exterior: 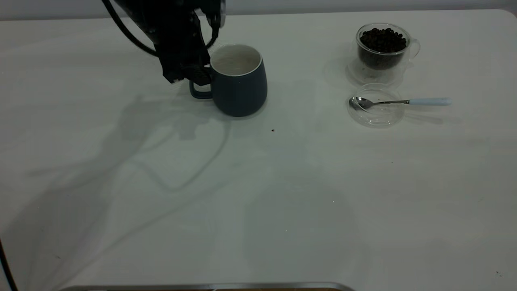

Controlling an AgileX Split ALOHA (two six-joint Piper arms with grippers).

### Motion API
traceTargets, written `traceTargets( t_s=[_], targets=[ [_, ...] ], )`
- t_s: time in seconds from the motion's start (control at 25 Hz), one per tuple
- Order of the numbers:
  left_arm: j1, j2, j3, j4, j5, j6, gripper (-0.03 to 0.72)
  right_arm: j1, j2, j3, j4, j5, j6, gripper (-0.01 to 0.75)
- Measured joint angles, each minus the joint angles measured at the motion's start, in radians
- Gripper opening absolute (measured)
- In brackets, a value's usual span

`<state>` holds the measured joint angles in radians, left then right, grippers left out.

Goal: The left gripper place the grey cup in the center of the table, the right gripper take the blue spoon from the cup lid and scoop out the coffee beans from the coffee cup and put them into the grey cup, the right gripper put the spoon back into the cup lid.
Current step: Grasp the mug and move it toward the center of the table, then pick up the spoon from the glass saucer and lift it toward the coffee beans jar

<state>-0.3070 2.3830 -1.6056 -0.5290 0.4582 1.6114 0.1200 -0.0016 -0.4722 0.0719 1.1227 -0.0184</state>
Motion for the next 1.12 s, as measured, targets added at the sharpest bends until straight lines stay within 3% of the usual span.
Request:
traceTargets(
  t_s=[0.16, 0.28, 0.56, 0.8, 1.12],
  targets=[
    [0.002, -0.084, 0.000, 0.082, 0.104, -0.093, 0.452, 0.000, 0.000, 0.000, 0.000, 0.000, 0.000, 0.494],
    [0.012, -0.167, 0.000, 0.230, 0.184, -0.232, 0.452, 0.000, 0.000, 0.000, 0.000, 0.000, 0.000, 0.494],
    [0.019, -0.558, 0.000, 0.478, 0.376, -0.846, 0.451, 0.000, 0.000, 0.000, 0.000, 0.000, 0.000, 0.494],
    [0.019, -0.876, 0.013, 0.606, 0.708, -1.280, 0.451, 0.000, 0.000, 0.000, 0.000, 0.000, 0.000, 0.494],
    [0.019, -1.296, 0.248, 0.587, 0.708, -1.484, 0.451, 0.000, 0.000, 0.000, 0.000, -0.001, 0.000, 0.494]
  ],
)
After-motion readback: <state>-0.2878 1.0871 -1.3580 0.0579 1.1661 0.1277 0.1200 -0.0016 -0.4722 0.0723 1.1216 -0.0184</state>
